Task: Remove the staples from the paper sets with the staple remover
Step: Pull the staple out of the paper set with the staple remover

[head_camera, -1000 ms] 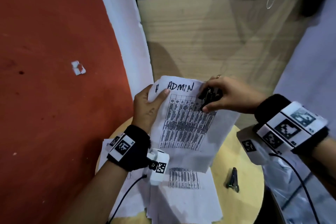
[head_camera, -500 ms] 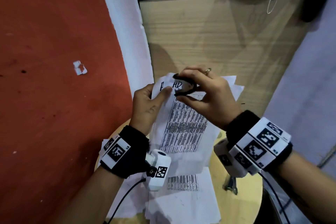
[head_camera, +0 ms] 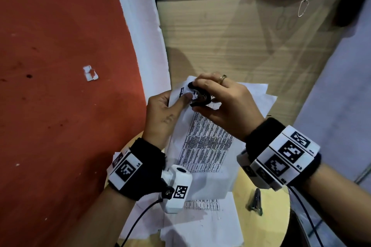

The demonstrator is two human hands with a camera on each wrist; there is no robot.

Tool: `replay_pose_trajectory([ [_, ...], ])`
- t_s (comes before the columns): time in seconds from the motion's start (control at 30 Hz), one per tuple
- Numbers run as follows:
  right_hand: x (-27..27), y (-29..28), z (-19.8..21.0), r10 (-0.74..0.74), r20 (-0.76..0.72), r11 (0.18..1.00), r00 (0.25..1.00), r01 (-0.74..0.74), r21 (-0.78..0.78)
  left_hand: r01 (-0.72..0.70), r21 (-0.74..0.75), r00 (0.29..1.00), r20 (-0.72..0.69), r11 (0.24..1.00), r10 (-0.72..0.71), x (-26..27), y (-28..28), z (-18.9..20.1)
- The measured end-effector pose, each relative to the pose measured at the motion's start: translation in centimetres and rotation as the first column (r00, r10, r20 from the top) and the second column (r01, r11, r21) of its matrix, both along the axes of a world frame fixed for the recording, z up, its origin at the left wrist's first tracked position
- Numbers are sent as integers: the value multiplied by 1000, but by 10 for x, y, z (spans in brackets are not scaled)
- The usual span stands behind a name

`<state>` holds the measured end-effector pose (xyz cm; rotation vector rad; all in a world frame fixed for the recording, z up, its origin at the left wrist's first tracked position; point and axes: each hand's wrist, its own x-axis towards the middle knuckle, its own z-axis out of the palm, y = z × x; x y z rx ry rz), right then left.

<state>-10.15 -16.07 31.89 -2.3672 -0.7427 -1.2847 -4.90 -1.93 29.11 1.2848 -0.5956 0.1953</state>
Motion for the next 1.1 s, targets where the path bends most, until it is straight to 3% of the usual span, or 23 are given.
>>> replay_pose_trajectory([
  [0.37, 2, -1, 1, -2, 42, 998, 999, 5, -60, -83, 66, 996, 20, 994, 82, 0, 2, 1],
  [0.77, 1, 0, 2, 15, 60, 997, 998, -11, -70, -12, 66, 998, 67, 998, 8, -5, 4, 1],
  [1.1, 2, -1, 2, 42, 45, 999, 998, -41, -27, 48, 19, 999, 12, 999, -49, -4, 3, 0],
])
